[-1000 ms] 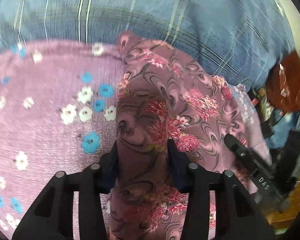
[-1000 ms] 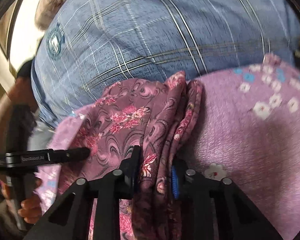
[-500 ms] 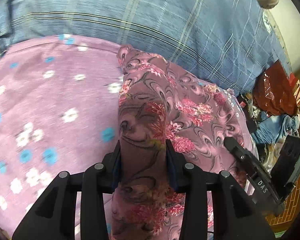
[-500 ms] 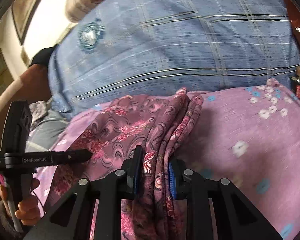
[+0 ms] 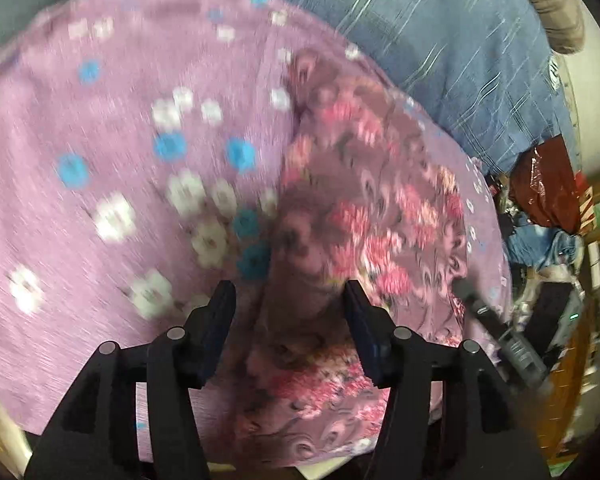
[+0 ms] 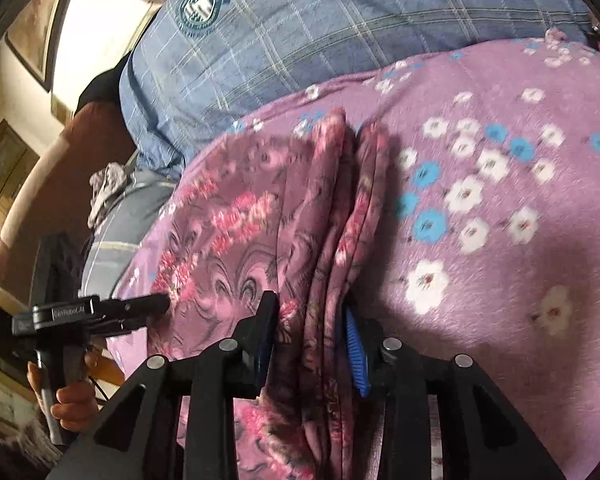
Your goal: Fold small clothes
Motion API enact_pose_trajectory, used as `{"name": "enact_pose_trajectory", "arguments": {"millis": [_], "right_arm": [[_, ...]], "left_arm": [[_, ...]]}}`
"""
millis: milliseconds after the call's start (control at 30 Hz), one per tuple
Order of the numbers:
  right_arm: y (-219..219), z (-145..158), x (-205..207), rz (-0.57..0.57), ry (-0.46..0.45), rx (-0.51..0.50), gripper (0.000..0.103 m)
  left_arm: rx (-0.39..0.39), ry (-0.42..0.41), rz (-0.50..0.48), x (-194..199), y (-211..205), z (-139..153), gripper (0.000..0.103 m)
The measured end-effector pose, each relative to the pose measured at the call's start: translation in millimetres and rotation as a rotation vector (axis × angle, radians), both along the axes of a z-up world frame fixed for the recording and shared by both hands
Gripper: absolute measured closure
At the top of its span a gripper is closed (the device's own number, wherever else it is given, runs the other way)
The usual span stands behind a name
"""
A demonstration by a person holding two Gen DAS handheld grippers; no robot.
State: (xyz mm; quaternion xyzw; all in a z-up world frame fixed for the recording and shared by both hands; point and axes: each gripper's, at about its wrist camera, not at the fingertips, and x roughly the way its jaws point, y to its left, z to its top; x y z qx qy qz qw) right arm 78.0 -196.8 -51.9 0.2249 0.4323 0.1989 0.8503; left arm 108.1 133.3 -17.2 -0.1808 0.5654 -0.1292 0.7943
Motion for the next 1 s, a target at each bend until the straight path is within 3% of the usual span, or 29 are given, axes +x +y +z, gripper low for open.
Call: {"name": "enact_pose_trajectory", "arguments": {"millis": [100,233,333,400,433,467,500,533,600,700,833,900,967,1000], "right_arm": [[-7.2,29.7,4.1,-0.072,-0.100,-0.017,0.068],[15.1,52.5,26.3,-0.010,-0.195,-0.050,0.069],[39.2,52.1,45.5,0.038,-0.230,-0.155,0.070],[44.3,42.6,59.7,0.039,-0.230,-0.198,0.070],[43.8,34.1,64.2,0.034,-0.220,-0.225,0.070],[42.8,20.7,70.5,0.023,-0.186,-0.267,0.071],[39.0,5.9,77.5,0.014,-0.134,-0.304,0.074],[35.7,-8.5,83.8,0.019,-0.094,-0.299,0.074],[23.3,-12.4,79.1,0.013,-0.144,-0.217,0.074],[17.2,-7.4,77.3,0.023,-0.117,-0.197,0.075],[10.6,18.4,47.3,0.052,-0.158,-0.157,0.069],[13.9,24.8,27.6,0.091,-0.182,-0.164,0.064],[17.5,14.2,8.4,0.106,-0.171,-0.234,0.037],[21.3,3.2,1.9,0.097,-0.149,-0.320,0.034]], "left_arm": [[0.041,-0.106,-0.004,7.9,-7.3,25.1,0.048],[0.084,-0.154,-0.052,37.8,-36.9,33.9,0.048],[0.169,-0.166,-0.076,63.2,-61.0,24.7,0.048],[0.225,-0.136,-0.082,82.3,-69.0,3.2,0.048],[0.244,-0.109,-0.078,90.7,-69.9,-8.8,0.039],[0.237,-0.068,-0.067,98.8,-67.7,-23.7,0.032],[0.201,-0.031,-0.041,104.1,-61.9,-36.2,0.014],[0.139,-0.006,-0.004,110.1,-52.7,-44.4,0.008],[0.075,-0.007,0.005,113.3,-43.4,-42.2,0.008],[0.092,0.000,-0.023,107.9,-36.5,-31.6,0.009],[0.161,-0.104,-0.063,68.8,-25.3,-4.3,0.009],[0.223,-0.131,-0.088,45.1,-25.0,-5.2,0.008],[0.267,-0.109,-0.112,30.1,-29.0,-19.3,0.006],[0.258,-0.091,-0.112,25.0,-30.0,-28.9,0.002]]}}
